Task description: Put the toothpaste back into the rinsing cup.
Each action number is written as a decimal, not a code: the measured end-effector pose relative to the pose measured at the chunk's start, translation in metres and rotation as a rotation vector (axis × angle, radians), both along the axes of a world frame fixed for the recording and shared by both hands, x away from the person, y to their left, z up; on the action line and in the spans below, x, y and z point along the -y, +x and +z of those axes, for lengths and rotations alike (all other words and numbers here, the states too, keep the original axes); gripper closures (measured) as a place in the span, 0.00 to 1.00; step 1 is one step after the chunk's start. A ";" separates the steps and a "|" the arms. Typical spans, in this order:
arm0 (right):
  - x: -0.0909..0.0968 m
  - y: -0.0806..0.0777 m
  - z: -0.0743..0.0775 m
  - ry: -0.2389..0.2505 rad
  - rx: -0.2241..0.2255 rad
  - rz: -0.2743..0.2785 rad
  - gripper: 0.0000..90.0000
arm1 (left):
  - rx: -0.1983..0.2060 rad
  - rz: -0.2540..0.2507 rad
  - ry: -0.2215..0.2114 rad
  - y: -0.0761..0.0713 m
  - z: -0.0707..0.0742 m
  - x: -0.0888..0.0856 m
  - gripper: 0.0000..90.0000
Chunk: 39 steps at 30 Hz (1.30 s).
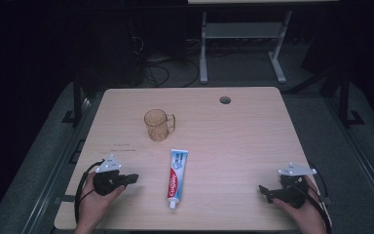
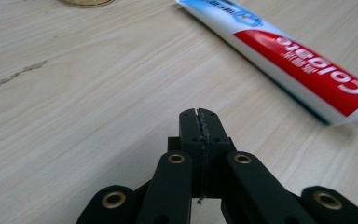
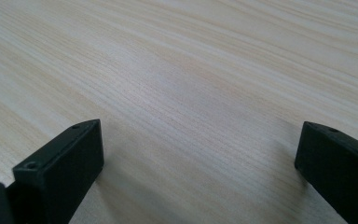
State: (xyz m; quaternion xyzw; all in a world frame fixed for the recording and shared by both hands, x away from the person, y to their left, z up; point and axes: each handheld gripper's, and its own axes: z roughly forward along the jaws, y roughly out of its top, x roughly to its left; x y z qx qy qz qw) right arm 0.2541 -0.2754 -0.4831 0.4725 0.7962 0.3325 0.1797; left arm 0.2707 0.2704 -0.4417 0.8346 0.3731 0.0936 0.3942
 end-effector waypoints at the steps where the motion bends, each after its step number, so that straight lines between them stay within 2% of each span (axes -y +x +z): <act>1: 0.000 0.000 0.000 0.000 0.000 0.000 0.01 | -0.004 -0.005 -0.002 0.000 0.001 0.001 1.00; 16: -0.001 0.001 0.000 0.000 0.002 0.004 0.01 | -0.011 -0.076 -0.036 0.003 0.010 0.026 1.00; 21: -0.001 0.001 0.000 -0.001 0.003 0.005 0.01 | -0.014 -0.113 -0.057 0.006 0.013 0.042 1.00; 39: -0.001 0.001 0.000 -0.001 0.002 0.009 0.01 | -0.017 -0.209 -0.066 0.012 0.016 0.082 1.00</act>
